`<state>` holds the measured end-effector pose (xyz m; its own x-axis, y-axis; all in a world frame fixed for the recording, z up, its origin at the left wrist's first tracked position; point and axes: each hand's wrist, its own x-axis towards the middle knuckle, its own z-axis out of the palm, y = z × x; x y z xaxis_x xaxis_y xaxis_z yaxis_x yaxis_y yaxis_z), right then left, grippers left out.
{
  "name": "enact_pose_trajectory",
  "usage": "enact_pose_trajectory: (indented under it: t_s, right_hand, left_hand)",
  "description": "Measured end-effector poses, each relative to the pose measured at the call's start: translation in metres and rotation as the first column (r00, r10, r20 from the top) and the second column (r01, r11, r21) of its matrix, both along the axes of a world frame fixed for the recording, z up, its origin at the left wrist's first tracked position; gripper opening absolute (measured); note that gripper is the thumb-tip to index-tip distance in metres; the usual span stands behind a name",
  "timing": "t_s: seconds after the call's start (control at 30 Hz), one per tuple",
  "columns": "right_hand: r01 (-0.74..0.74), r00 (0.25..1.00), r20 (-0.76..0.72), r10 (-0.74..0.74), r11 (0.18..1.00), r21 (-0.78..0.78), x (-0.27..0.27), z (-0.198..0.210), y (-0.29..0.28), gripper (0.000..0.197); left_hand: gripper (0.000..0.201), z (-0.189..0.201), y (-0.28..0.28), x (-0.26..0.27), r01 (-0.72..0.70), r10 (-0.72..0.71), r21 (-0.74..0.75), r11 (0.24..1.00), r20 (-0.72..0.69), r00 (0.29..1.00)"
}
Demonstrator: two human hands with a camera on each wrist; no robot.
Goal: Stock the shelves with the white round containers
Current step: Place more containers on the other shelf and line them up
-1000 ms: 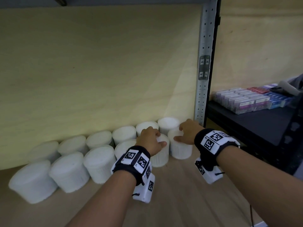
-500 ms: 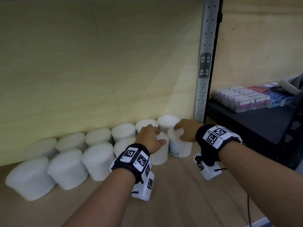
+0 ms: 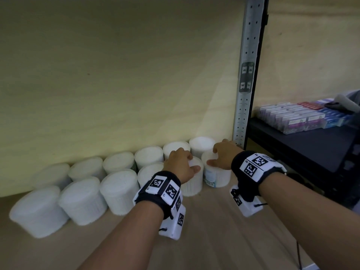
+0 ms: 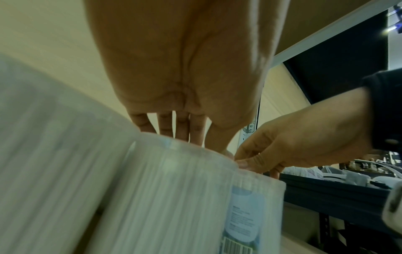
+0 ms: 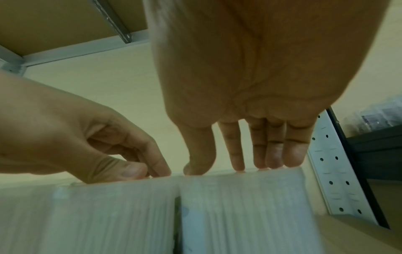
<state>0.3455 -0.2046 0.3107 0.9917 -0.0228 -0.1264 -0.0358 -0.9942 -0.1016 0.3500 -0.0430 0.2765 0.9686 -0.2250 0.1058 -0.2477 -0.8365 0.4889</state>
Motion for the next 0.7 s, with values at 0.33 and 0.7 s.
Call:
enact_pose_trajectory:
  t_s: [0.33, 0.7]
  right_hand:
    - [-0.067, 0.997, -0.036, 0.068, 0.997, 0.029, -0.0008, 0.0062, -0.0024, 0.053]
    - [-0.018, 0.998, 0.060, 0.011, 0.992, 0.125, 0.0002, 0.0043, -0.0051, 0.047]
  left_hand:
    - [0.046, 0.0023, -0.0001, -0.0019, 0.012, -0.012, 0.026, 1.000, 0.009, 1.000]
    - [0.046, 0.0030, -0.0007, -0.0025, 0.011, -0.011, 0.018, 1.000, 0.000, 1.000]
